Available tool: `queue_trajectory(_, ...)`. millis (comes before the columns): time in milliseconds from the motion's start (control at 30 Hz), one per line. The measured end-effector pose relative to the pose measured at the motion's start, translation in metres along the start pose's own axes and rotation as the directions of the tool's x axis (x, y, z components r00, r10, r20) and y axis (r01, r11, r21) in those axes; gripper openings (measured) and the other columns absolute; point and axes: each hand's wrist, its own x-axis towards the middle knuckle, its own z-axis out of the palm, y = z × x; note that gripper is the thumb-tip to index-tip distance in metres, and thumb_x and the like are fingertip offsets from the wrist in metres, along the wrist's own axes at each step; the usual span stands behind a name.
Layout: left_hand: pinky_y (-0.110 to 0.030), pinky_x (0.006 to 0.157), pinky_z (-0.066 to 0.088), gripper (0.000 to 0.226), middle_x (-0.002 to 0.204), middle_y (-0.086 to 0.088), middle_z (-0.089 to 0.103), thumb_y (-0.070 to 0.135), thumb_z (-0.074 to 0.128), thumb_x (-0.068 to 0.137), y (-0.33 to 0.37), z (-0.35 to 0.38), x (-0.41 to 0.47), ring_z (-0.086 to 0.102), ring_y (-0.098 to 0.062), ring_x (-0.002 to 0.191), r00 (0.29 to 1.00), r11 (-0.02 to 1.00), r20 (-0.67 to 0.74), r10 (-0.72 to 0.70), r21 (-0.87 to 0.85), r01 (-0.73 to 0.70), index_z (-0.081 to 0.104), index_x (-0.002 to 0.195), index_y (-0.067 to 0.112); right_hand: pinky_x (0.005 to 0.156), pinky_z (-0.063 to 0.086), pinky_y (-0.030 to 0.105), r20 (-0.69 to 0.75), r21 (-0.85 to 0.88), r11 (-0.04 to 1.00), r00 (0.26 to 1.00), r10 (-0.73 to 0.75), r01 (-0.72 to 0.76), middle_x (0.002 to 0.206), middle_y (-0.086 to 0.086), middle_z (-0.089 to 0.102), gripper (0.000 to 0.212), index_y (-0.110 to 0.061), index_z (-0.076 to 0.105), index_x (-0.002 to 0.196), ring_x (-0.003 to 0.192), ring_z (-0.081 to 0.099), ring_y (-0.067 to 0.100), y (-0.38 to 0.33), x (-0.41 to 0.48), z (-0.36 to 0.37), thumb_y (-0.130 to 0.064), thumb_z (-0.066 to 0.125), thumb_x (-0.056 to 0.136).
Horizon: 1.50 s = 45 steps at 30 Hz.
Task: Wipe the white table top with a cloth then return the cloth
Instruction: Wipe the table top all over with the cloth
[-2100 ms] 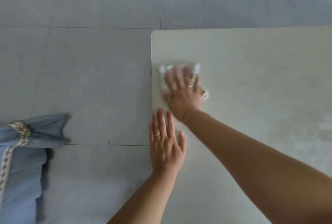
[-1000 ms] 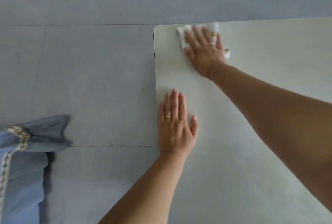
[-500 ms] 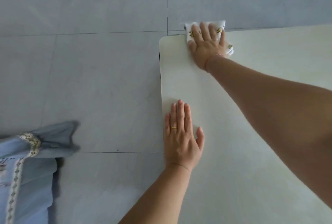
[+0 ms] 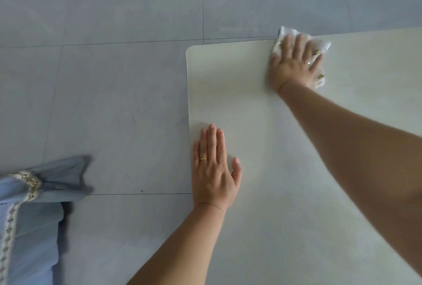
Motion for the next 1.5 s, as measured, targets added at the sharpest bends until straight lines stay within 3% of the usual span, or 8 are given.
queue_trajectory(200, -0.042, 0.118, 0.017, 0.069, 0.155, -0.015, 0.026, 0.038, 0.038, 0.088, 0.000, 0.000, -0.001, 0.023, -0.030, 0.144, 1.000, 1.000, -0.019, 0.014, -0.007, -0.014, 0.031, 0.146, 0.002, 0.114, -0.009, 0.046, 0.121, -0.122, 0.758, 0.767, -0.630, 0.641, 0.160, -0.005, -0.003, 0.055, -0.031, 0.001, 0.150, 0.147, -0.005, 0.021, -0.009, -0.078, 0.019, -0.045, 0.016, 0.100)
queue_trajectory(433, -0.042, 0.119, 0.013, 0.069, 0.157, -0.015, 0.022, 0.039, 0.030, 0.090, 0.002, 0.000, 0.000, 0.018, -0.031, 0.145, 1.000, 0.998, 0.014, -0.001, 0.056, 0.001, 0.027, 0.148, 0.002, 0.115, -0.010, 0.049, 0.020, -0.011, 0.987, 0.987, -0.161, 0.161, 0.160, -0.004, -0.007, 0.057, -0.029, 0.001, 0.151, 0.146, -0.007, 0.021, 0.062, -0.077, 0.009, -0.043, 0.019, 0.099)
queue_trajectory(633, -0.042, 0.120, 0.007, 0.067, 0.159, -0.015, 0.013, 0.036, 0.036, 0.096, 0.008, -0.009, -0.010, 0.011, -0.030, 0.147, 0.997, 0.993, 0.052, -0.055, 0.107, 0.049, 0.017, 0.150, 0.001, 0.114, -0.008, 0.045, 0.150, -0.134, 0.727, 0.739, -0.657, 0.673, 0.160, -0.006, -0.001, 0.056, -0.032, 0.001, 0.150, 0.147, -0.002, 0.020, 0.072, -0.135, 0.016, -0.046, 0.019, 0.099)
queue_trajectory(833, -0.041, 0.119, 0.012, 0.067, 0.157, -0.015, 0.019, 0.043, 0.034, 0.096, 0.048, 0.003, -0.092, 0.018, -0.029, 0.145, 0.996, 0.997, 0.046, 0.070, -0.031, -0.069, 0.024, 0.148, 0.002, 0.115, -0.012, 0.046, 0.055, 0.041, 0.990, 0.989, -0.140, 0.138, 0.160, -0.004, -0.007, 0.057, -0.031, 0.002, 0.151, 0.146, -0.008, 0.020, 0.099, -0.138, 0.013, -0.043, 0.022, 0.098)
queue_trajectory(1033, -0.043, 0.118, 0.016, 0.068, 0.156, -0.012, 0.024, 0.044, 0.037, 0.094, 0.056, 0.021, -0.127, 0.022, -0.027, 0.145, 0.993, 0.998, 0.103, 0.054, 0.007, -0.055, 0.028, 0.147, 0.004, 0.115, -0.006, 0.046, 0.180, -0.128, 0.701, 0.712, -0.679, 0.701, 0.159, -0.004, 0.005, 0.056, -0.030, 0.008, 0.150, 0.147, 0.005, 0.023, 0.096, -0.223, 0.033, -0.046, 0.014, 0.096)
queue_trajectory(1233, -0.045, 0.118, 0.018, 0.070, 0.157, -0.013, 0.022, 0.044, 0.037, 0.093, 0.056, 0.023, -0.127, 0.017, -0.026, 0.146, 0.994, 0.998, 0.097, 0.057, 0.000, -0.058, 0.024, 0.149, 0.004, 0.115, -0.013, 0.044, 0.017, 0.024, 0.983, 0.983, -0.181, 0.181, 0.159, -0.006, -0.006, 0.057, -0.033, 0.000, 0.150, 0.146, -0.006, 0.020, 0.133, -0.193, 0.027, -0.044, 0.017, 0.097)
queue_trajectory(1433, -0.044, 0.118, 0.016, 0.069, 0.158, -0.012, 0.018, 0.045, 0.030, 0.094, 0.056, 0.020, -0.128, 0.014, -0.025, 0.147, 0.992, 0.998, 0.112, 0.052, 0.034, -0.056, 0.021, 0.150, 0.004, 0.116, -0.005, 0.043, 0.134, -0.099, 0.740, 0.746, -0.652, 0.665, 0.157, -0.007, 0.002, 0.056, -0.030, 0.008, 0.150, 0.147, 0.006, 0.022, 0.126, -0.257, 0.041, -0.046, 0.017, 0.097)
queue_trajectory(1500, -0.044, 0.118, 0.017, 0.069, 0.158, -0.012, 0.019, 0.043, 0.033, 0.094, 0.056, 0.021, -0.129, 0.014, -0.025, 0.147, 0.994, 0.998, 0.090, 0.065, 0.021, -0.067, 0.020, 0.150, 0.005, 0.116, -0.003, 0.044, 0.095, -0.126, 0.802, 0.812, -0.576, 0.584, 0.158, -0.007, 0.004, 0.056, -0.032, 0.003, 0.149, 0.147, 0.007, 0.020, 0.160, -0.231, 0.031, -0.046, 0.014, 0.096)
